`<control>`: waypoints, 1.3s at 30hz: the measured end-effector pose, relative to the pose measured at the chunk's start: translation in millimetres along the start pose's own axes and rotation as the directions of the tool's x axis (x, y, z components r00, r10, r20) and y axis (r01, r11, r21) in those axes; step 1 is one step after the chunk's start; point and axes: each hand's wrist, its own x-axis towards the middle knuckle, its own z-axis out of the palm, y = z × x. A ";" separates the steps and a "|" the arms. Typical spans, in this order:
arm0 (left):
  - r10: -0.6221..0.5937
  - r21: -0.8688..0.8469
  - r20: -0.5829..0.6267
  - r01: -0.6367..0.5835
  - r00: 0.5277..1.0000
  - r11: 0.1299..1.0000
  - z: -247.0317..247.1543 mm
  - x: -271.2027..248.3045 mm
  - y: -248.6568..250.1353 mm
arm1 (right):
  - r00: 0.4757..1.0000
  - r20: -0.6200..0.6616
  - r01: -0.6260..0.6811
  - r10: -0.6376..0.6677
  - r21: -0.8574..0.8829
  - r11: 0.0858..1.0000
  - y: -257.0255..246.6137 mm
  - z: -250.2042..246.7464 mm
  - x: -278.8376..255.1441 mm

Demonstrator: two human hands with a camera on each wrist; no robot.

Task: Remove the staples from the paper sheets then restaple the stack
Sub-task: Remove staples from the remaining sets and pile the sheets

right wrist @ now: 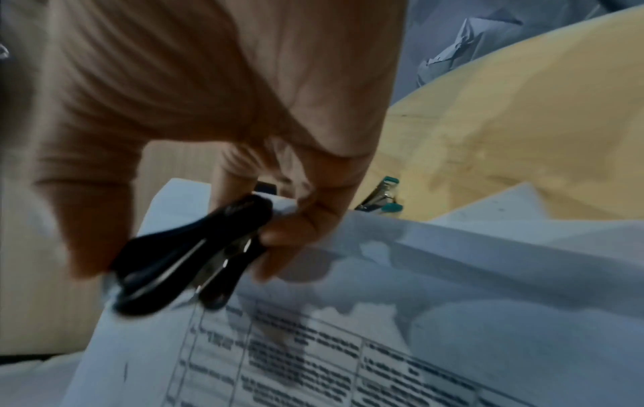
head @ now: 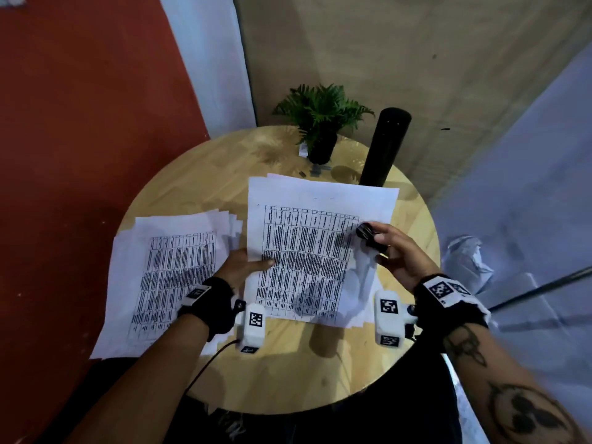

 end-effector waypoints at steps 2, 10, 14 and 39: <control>0.015 -0.002 0.004 -0.015 1.000 1.000 -0.6 -7.9 8.7 | 0.991 0.134 0.009 -0.008 -0.009 1.000 -14.0 0.3 -7.3; 0.113 0.010 -0.025 -0.113 0.993 0.994 -17.8 -36.8 36.7 | 0.977 0.183 0.122 -0.108 -0.064 0.990 -45.1 21.8 -34.4; 0.340 -0.010 -0.273 -0.356 0.900 0.934 -28.8 -54.7 70.8 | 0.975 0.186 0.145 -0.120 -0.126 0.981 -50.2 28.1 -44.7; 0.747 0.508 0.201 -0.719 0.634 0.473 -26.0 -160.4 253.8 | 0.882 0.208 0.413 -0.423 0.093 0.906 -142.4 73.0 -125.3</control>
